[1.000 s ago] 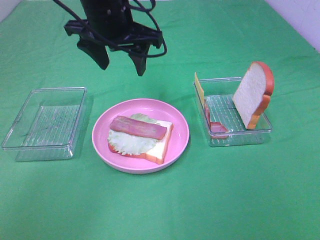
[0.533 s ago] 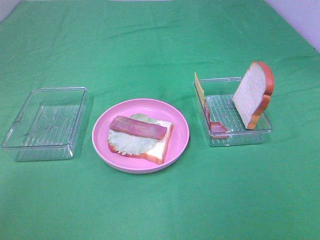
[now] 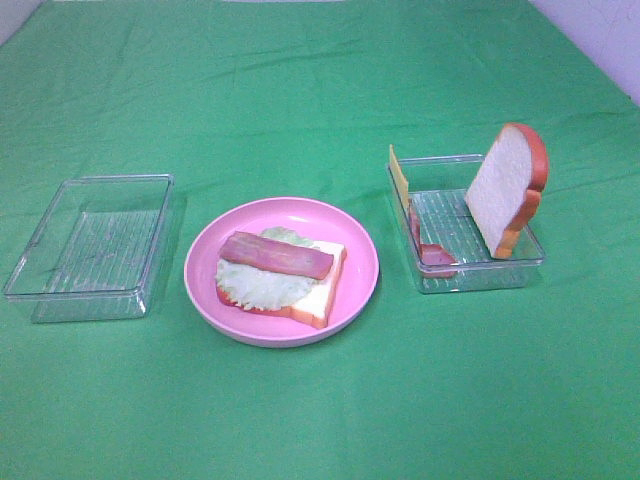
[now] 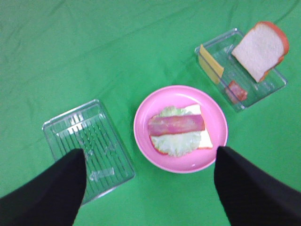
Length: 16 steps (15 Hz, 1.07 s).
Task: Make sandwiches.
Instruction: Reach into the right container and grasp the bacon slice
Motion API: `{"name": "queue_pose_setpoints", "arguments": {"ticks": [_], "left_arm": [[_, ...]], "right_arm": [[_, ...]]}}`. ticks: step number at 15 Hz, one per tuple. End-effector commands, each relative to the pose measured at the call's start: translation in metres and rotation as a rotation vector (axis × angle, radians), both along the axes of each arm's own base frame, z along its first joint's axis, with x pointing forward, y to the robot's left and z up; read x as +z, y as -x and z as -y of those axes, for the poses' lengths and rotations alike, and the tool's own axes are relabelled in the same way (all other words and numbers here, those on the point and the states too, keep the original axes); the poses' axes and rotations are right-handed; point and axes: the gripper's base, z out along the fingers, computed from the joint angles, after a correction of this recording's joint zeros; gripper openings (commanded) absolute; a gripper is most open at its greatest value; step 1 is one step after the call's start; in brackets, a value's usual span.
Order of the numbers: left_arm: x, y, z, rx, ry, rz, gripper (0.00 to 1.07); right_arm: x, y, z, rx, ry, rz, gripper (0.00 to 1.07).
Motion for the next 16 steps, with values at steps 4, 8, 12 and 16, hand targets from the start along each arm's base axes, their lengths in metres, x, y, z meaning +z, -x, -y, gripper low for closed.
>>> {"name": "queue_pose_setpoints", "arguments": {"ticks": [4,8,12,16], "left_arm": [[-0.045,0.073,-0.048,0.008,-0.055,-0.082,0.73],[-0.09,0.126,-0.083,0.007,-0.049,-0.07,0.73],[-0.136,0.169,-0.111,0.003,-0.014,-0.013,0.73],[-0.175,0.202,-0.132,0.001,0.06,0.098,0.73]], "right_arm": [[0.0,0.001,0.0,0.004,0.016,0.021,0.69],[0.0,0.001,0.0,0.004,0.016,0.021,0.69],[0.0,0.001,0.0,0.004,0.015,0.021,0.69],[0.012,-0.018,-0.003,0.014,-0.032,-0.005,0.69]]}}
